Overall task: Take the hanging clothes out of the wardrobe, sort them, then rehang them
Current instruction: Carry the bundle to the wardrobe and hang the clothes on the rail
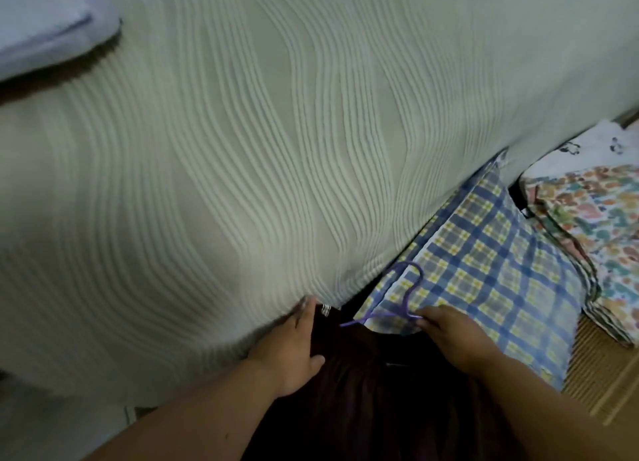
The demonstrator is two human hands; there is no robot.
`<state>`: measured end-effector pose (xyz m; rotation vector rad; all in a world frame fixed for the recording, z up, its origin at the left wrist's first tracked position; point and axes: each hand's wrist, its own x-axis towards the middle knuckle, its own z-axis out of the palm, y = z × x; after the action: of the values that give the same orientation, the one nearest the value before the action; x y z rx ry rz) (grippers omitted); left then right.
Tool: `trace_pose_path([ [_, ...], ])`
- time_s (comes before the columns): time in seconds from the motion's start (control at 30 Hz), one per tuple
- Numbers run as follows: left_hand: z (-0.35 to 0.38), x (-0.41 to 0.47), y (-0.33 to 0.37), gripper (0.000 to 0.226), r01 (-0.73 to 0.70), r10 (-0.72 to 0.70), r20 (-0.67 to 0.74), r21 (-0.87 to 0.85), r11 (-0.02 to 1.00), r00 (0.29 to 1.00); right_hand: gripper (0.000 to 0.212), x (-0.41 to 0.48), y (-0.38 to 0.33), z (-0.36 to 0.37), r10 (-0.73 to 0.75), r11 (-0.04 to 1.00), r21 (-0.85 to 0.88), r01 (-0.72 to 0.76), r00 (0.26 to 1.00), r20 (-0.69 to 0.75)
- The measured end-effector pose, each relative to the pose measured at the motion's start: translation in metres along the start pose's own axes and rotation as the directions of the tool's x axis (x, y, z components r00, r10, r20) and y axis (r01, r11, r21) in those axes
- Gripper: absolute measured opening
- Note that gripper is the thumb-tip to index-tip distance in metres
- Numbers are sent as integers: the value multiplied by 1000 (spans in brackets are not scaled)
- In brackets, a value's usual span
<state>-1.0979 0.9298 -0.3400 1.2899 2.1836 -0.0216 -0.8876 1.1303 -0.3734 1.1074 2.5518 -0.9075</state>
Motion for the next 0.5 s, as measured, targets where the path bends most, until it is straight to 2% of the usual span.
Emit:
trace_pose_path([
  [0.1,-19,-20,3,86,9,-9,-46,-3,1000,999,20,-37,-17,-27,-107,994,-5,107,992,-67],
  [0.2,-38,-48,7,61,-25,25,-131,2,1000,991,20,-79,-42,-56,-185,983,-37,182,971,-151],
  [0.3,-60,-93,13,41,-103,86,-172,-94,990,981,22,-120,-74,-81,-255,967,-68,246,935,-246],
  [0.43,-89,-176,10,19,-154,81,-288,-239,959,954,26,-183,-123,-110,-361,930,-218,296,851,-382],
  [0.5,-102,-233,6,14,-188,82,-402,-233,954,912,28,-221,-150,-121,-478,870,-354,344,766,-431],
])
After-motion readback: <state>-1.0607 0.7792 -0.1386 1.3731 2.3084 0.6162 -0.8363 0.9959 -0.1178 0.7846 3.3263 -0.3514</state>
